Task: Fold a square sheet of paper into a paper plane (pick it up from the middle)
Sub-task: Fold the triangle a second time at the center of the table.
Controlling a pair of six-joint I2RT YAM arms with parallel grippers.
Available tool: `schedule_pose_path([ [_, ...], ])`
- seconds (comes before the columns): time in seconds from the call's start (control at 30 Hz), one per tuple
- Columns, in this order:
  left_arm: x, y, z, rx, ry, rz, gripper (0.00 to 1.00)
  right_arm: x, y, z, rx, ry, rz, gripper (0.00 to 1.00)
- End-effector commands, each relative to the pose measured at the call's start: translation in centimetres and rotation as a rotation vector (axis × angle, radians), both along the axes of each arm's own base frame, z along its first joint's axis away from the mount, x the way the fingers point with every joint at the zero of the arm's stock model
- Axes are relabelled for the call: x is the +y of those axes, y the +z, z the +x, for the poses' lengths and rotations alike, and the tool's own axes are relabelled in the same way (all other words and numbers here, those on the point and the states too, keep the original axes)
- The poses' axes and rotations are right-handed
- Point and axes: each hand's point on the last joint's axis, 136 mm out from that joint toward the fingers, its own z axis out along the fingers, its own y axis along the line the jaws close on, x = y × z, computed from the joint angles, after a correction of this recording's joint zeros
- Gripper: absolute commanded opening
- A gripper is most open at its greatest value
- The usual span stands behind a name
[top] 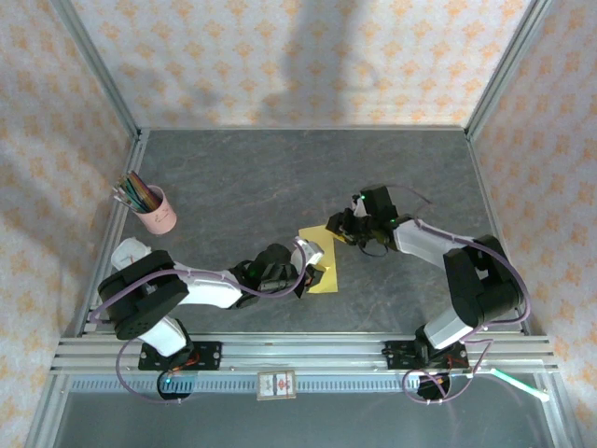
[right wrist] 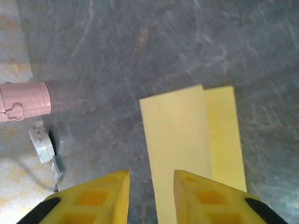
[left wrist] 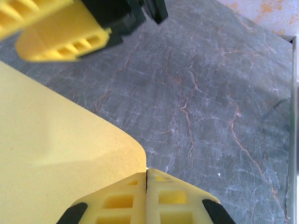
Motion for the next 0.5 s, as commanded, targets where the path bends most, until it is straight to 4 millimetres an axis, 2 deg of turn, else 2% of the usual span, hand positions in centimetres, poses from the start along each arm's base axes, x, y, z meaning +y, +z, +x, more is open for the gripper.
schedule_pose_path([
  [0.0,-0.1,0.3,-0.2,0.011,-0.005,-0.034,0.0,-0.8,0.2,1.4,-0.087,-0.016,-0.12,0.3],
  [0.13,0.0,0.1,-0.1,0.017,0.004,-0.041,0.0,0.7,0.1,1.3,-0.105,0.036,-0.086,0.3],
  [0.27,0.0,-0.1,0.0,0.028,0.009,-0.041,0.0,2.6,-1.6,0.7,-0.061,0.105,-0.051,0.3],
  [0.47,0.2,-0.5,0.1,0.043,0.022,-0.035,0.0,2.2,-4.6,0.7,-0.029,0.122,-0.112,0.26],
])
